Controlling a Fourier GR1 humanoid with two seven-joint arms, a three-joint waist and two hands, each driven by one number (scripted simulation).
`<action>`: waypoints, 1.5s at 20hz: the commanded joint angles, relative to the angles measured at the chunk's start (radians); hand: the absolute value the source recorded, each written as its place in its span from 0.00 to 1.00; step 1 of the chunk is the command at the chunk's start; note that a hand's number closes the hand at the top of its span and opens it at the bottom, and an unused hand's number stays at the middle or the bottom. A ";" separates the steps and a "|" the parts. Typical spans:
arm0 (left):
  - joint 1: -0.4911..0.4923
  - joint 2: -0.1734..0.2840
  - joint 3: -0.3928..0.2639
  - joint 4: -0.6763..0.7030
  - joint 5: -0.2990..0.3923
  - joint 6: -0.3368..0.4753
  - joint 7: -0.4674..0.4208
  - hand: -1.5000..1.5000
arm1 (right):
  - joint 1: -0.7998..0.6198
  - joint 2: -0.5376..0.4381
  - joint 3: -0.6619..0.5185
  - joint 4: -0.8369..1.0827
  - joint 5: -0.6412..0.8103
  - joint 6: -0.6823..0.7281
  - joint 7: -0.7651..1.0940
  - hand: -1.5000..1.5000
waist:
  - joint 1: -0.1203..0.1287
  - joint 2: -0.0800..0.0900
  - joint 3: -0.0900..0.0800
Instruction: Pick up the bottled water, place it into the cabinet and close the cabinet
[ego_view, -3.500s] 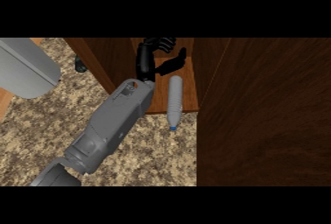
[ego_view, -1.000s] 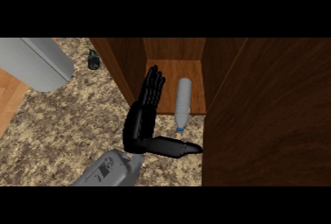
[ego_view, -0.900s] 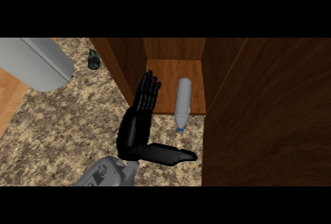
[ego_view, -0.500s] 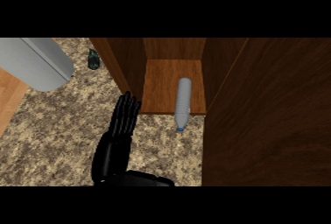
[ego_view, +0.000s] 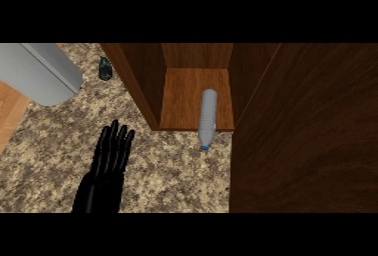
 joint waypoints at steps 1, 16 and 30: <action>0.088 0.054 0.039 -0.040 0.033 -0.057 -0.047 0.00 | -0.027 0.014 0.091 -0.230 0.164 -0.067 0.124 1.00 | 0.010 0.002 -0.002; 0.243 0.158 0.148 -0.155 0.105 -0.140 -0.079 0.00 | -0.352 0.184 0.507 -0.134 0.495 -0.203 0.359 1.00 | 0.021 -0.006 -0.004; 0.317 0.227 0.225 -0.140 0.172 -0.264 -0.106 0.00 | -0.716 0.238 0.545 0.009 0.496 -0.375 0.537 1.00 | 0.034 -0.003 -0.009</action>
